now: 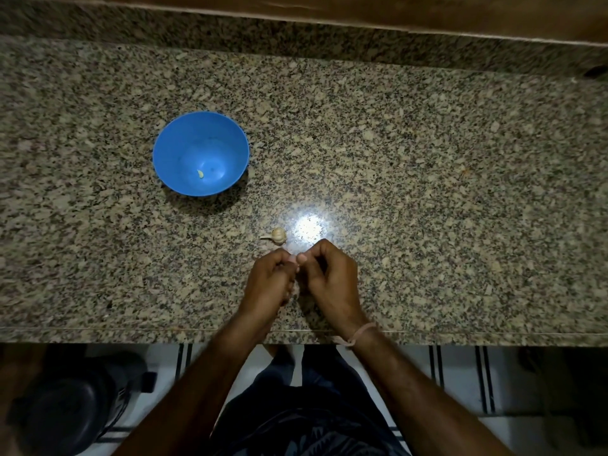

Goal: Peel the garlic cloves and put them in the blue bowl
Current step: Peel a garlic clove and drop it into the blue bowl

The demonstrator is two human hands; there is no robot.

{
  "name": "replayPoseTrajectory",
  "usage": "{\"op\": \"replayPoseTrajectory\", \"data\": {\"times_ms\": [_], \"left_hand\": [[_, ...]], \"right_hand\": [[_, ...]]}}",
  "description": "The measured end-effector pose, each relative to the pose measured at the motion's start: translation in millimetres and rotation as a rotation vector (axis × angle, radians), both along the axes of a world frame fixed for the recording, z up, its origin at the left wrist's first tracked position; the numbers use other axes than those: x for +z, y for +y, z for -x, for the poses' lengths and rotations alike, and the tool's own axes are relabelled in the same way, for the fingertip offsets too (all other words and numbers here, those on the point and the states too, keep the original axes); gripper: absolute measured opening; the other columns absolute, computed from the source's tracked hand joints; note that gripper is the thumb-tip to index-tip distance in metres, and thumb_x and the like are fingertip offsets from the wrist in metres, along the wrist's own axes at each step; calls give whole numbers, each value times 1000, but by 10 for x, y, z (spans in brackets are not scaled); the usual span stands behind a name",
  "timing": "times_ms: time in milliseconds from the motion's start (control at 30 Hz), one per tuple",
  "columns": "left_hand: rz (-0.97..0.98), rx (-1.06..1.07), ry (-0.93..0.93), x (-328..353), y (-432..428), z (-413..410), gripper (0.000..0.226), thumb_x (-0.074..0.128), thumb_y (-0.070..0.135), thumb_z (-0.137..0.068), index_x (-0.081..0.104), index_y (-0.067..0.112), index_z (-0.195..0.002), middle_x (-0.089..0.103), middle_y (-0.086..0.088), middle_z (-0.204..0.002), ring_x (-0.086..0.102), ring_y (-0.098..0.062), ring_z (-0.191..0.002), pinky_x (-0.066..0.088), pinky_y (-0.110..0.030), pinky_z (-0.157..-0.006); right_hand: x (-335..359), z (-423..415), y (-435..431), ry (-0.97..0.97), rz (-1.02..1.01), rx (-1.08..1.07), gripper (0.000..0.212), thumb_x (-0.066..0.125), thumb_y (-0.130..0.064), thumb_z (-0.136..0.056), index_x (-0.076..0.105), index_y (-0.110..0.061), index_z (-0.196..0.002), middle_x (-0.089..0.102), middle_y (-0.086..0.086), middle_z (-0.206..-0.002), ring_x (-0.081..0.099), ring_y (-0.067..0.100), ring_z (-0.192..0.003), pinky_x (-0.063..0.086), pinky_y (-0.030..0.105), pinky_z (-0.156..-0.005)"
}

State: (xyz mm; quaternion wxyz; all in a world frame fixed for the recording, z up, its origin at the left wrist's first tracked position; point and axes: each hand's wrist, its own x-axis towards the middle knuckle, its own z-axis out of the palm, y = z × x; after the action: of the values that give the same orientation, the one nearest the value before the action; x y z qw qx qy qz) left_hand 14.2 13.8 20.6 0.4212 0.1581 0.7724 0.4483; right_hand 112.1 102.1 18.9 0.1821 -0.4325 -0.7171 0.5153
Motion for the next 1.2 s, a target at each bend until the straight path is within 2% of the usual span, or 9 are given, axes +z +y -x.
{"op": "replayPoseTrajectory", "data": {"times_ms": [67, 267, 400, 567, 733, 900, 967, 1100, 1200], "left_hand": [[26, 67, -226, 32, 38, 8, 25, 48, 11, -104, 56, 14, -80, 44, -3, -66, 39, -12, -53, 30, -29, -52], [-51, -197, 485, 6, -9, -37, 25, 48, 15, -108, 50, 12, -83, 52, 0, -78, 46, -8, -64, 34, -20, -57], [61, -48, -115, 75, 66, 62, 30, 43, 16, -106, 50, 17, -77, 41, 1, -65, 36, -9, -52, 29, -25, -49], [-90, -116, 376, 66, -21, -10, 27, 47, 16, -109, 46, 17, -82, 49, 2, -75, 45, -10, -66, 33, -23, -59], [-104, -68, 179, 16, -64, 14, 25, 47, 18, -109, 51, 12, -86, 51, -5, -74, 44, -10, -66, 35, -28, -62], [-144, -173, 466, 11, -101, 48, 21, 45, 15, -110, 51, 10, -91, 51, -2, -85, 49, -8, -75, 35, -14, -65], [-83, -155, 277, 0, -68, 67, 24, 45, 17, -110, 53, 10, -88, 53, -6, -78, 48, -11, -69, 36, -22, -61], [64, 123, -475, 74, 49, 84, 33, 41, 18, -107, 51, 16, -75, 41, 1, -64, 37, -10, -52, 28, -24, -48], [-19, 15, -132, 67, -4, 33, 31, 46, 21, -109, 56, 14, -81, 52, 2, -67, 45, -10, -55, 35, -26, -52]], "right_hand": [[17, 0, 14, -8, -76, 45, 20, 71, -13, -96, 65, -12, -77, 65, -5, -68, 60, 12, -63, 44, 24, -57], [47, 114, -32, 120, 744, -258, 34, 68, -19, -102, 63, -9, -70, 62, 6, -62, 54, 18, -58, 47, 33, -62], [45, 6, -26, 80, 109, -32, 25, 69, -11, -99, 63, -8, -75, 65, 2, -66, 58, 12, -61, 47, 26, -59], [-45, 80, 40, 47, 318, -75, 31, 70, -25, -99, 64, -12, -72, 64, 3, -66, 58, 17, -63, 56, 41, -65], [-28, 36, 57, 7, 262, 89, 35, 64, -24, -103, 57, -13, -71, 53, -6, -62, 48, 8, -60, 44, 25, -58], [-50, 44, 122, -8, 488, 149, 33, 60, -34, -101, 57, -22, -71, 54, 0, -65, 50, 20, -63, 43, 38, -63], [-48, 46, 69, 7, 502, 104, 33, 59, -32, -103, 56, -23, -72, 54, -3, -65, 49, 20, -63, 42, 35, -61], [-32, 29, 32, -22, -88, 229, 28, 55, -16, -105, 50, -20, -78, 48, -11, -66, 44, 5, -62, 30, 20, -58], [-55, 40, 63, -36, -197, 236, 25, 55, -14, -103, 51, -15, -79, 49, -6, -68, 44, 9, -63, 29, 20, -58]]}}
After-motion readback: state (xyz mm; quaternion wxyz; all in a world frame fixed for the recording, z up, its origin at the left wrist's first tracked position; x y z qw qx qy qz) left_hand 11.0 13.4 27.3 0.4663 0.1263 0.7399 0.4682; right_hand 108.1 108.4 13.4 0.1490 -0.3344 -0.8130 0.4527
